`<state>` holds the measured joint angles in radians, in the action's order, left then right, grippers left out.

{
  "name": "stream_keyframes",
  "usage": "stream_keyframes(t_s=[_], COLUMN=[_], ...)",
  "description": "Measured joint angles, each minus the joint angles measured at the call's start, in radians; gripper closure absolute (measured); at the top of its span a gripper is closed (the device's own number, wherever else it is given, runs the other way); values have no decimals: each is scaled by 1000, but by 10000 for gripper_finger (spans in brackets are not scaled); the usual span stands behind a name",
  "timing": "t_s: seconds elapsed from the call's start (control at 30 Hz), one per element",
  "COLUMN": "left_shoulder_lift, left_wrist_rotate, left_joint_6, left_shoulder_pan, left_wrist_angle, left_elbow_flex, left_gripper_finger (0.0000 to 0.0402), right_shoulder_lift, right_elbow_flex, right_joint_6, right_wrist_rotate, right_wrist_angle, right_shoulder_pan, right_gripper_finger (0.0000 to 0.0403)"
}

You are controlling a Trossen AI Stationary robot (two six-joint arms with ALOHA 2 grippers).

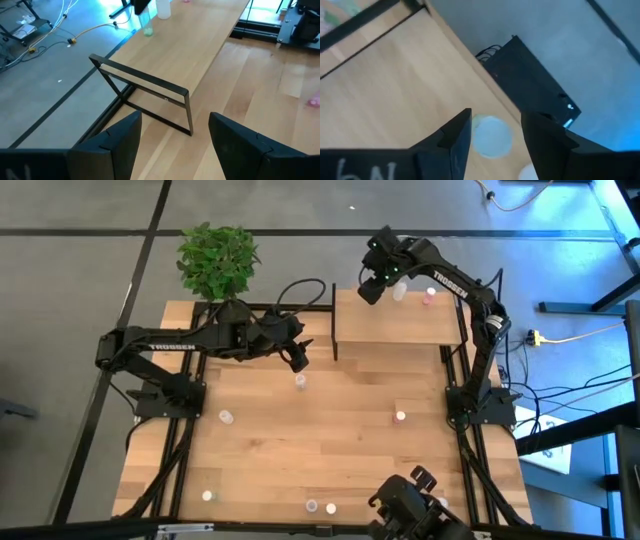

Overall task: Pick and place medicine bottles onto shelf by color
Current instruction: Put the middle transparent pill bottle on the shelf

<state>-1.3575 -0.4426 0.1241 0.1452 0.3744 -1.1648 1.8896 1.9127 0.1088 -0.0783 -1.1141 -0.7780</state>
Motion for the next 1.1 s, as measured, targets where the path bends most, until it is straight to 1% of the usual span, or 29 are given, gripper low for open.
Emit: stream_keyframes(t_s=[0.13, 0.3, 0.4, 0.47, 0.53, 0.63, 0.77, 0.9, 1.1], left_shoulder_lift=[0, 0, 0, 0, 0, 0, 0, 0, 0], left_wrist_rotate=[0, 0, 0, 0, 0, -1, -3, -15, -16], left_joint_6=[0, -2, -3, -2, -3, -3, -2, 5, 20], left_shoulder_pan=[0, 0, 0, -1, -6, -12, -24, -42, -86], left_wrist_angle=[0, 0, 3, 9, 11, 11, 11, 26, 81], left_elbow_flex=[0, 0, 0, 0, 0, 0, 0, 0, 0], left_gripper_finger=[176, 176, 176, 176, 176, 176, 176, 176, 176], right_shoulder_lift=[0, 0, 0, 0, 0, -3, -74, -151, -264], right_elbow_flex=[50, 144, 231, 298, 362, 445, 411, 409, 409], right_joint_6=[2, 3, 12, 29, 46, 83, 113, 110, 126], right_wrist_rotate=[-49, -52, -43, -19, 0, 2, 16, 45, 49], right_wrist_angle=[-16, -50, -130, -196, -257, -341, -372, -425, -448], right_shoulder_pan=[0, 0, 10, 24, 51, 104, 184, 256, 383], right_gripper_finger=[228, 228, 228, 228, 228, 228, 228, 228, 228])
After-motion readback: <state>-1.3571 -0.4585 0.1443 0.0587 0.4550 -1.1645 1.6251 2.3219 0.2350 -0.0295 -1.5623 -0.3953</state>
